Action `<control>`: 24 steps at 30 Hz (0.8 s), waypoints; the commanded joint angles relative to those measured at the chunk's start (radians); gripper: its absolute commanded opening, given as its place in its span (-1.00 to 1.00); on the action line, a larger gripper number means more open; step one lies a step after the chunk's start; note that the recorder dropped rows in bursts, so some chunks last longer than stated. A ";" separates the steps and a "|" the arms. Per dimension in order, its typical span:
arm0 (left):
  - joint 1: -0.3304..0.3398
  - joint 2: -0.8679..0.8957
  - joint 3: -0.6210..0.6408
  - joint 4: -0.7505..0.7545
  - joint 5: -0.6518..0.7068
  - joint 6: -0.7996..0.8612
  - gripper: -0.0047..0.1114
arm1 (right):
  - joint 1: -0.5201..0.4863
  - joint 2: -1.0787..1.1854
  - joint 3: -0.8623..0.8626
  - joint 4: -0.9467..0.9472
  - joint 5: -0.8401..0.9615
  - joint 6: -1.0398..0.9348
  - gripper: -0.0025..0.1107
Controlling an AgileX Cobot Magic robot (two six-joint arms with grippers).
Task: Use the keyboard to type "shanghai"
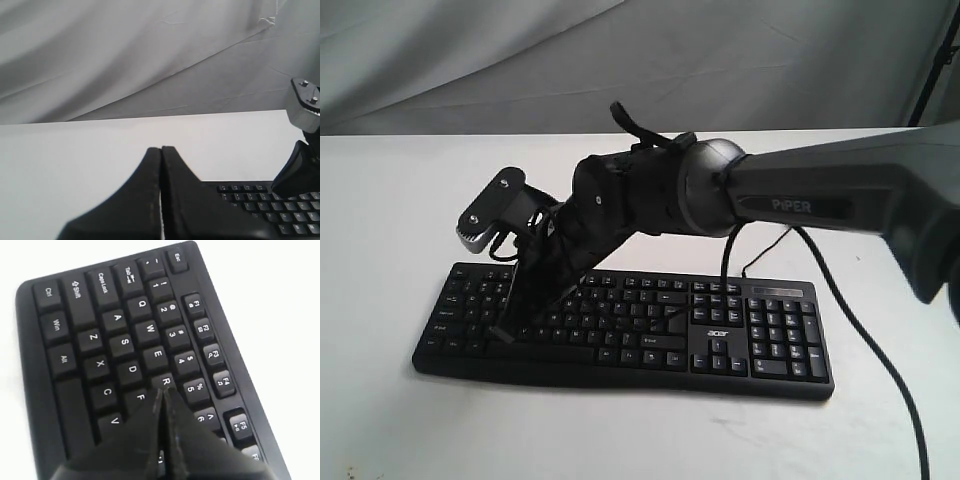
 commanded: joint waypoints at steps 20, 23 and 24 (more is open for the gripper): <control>-0.006 -0.002 0.002 0.000 -0.006 -0.003 -0.92 | -0.003 0.065 -0.019 -0.004 0.018 -0.012 -0.96; -0.006 -0.002 0.002 0.000 -0.006 -0.003 -0.92 | -0.003 0.069 -0.019 -0.004 0.020 -0.012 -0.96; -0.006 -0.002 0.002 0.000 -0.006 -0.003 -0.92 | -0.003 0.069 -0.019 -0.004 0.020 -0.012 -0.96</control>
